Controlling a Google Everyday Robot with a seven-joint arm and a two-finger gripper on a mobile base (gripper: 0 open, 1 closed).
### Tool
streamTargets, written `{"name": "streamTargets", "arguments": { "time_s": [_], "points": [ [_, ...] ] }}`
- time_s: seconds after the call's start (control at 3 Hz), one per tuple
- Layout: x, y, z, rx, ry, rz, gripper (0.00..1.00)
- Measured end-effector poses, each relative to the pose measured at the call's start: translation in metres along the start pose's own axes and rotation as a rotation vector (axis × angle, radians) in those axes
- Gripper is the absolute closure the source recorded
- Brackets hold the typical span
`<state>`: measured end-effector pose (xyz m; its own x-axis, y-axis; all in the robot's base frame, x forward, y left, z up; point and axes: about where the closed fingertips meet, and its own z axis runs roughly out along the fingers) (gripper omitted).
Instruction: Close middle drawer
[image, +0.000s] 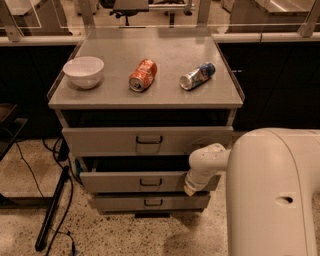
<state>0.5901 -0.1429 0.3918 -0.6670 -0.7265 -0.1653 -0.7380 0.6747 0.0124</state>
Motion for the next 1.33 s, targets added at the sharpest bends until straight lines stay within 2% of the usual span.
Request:
{"name": "streamTargets", "arguments": {
  "time_s": [0.67, 1.0, 1.33],
  "points": [
    [0.0000, 0.0000, 0.0000, 0.000, 0.000, 0.000, 0.13],
    [0.0001, 0.0001, 0.0001, 0.000, 0.000, 0.000, 0.00],
    [0.0001, 0.0001, 0.0001, 0.000, 0.000, 0.000, 0.00]
  ]
}}
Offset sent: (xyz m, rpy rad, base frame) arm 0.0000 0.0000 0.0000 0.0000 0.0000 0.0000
